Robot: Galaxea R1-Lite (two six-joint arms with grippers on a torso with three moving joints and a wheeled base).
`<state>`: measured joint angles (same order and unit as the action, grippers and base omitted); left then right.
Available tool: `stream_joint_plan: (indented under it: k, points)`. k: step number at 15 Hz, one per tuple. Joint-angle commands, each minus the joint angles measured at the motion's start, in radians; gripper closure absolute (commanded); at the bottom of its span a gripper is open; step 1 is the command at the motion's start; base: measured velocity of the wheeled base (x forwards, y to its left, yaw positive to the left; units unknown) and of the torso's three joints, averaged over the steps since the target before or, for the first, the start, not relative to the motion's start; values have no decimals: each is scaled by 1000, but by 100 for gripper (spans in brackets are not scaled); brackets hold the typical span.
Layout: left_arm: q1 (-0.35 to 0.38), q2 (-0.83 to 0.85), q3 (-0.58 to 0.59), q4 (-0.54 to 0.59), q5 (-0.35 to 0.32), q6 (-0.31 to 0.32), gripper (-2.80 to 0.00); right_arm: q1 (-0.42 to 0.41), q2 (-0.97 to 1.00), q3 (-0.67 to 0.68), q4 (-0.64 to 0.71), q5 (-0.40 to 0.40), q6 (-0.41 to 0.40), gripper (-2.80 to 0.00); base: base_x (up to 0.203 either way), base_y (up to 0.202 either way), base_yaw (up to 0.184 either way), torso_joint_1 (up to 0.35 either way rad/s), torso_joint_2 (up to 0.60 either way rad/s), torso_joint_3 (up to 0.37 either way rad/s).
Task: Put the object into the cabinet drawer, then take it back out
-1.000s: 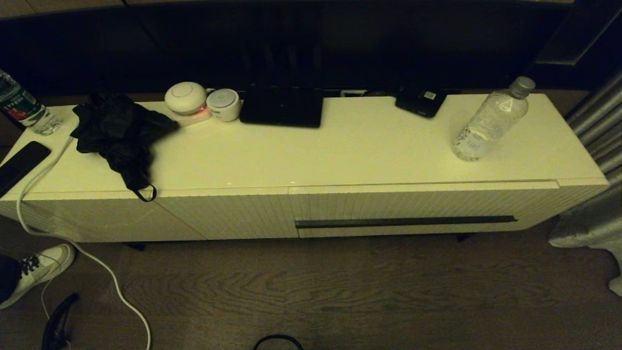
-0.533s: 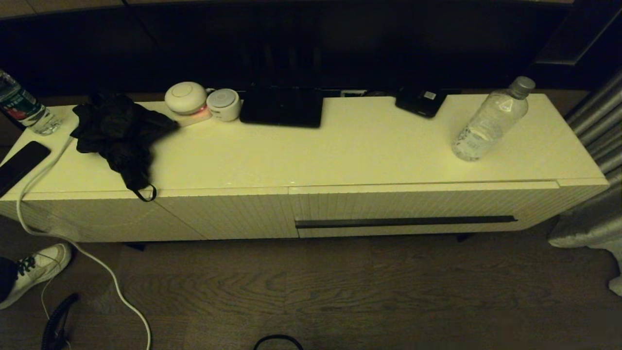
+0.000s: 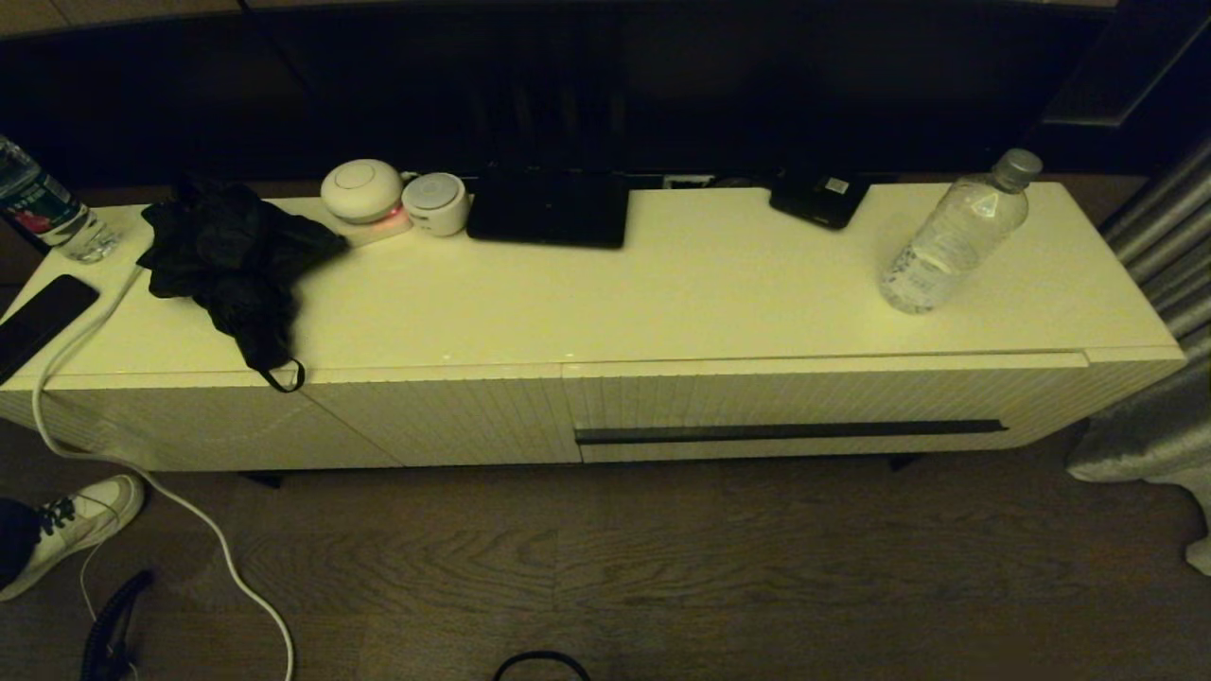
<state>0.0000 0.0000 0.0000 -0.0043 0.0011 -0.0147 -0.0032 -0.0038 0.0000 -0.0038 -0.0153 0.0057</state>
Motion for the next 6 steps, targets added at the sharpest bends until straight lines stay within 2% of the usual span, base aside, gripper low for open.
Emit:
stream_joint_plan:
  k: [1,6]
  points:
    - [0,-2,0,0,0,-1,0,0,4,0,0,0,7,0,0,0,0,0,0,0]
    - [0,-2,1,0,0,-1,0,0,4,0,1,0,11,0,0,0,0,0,0,0]
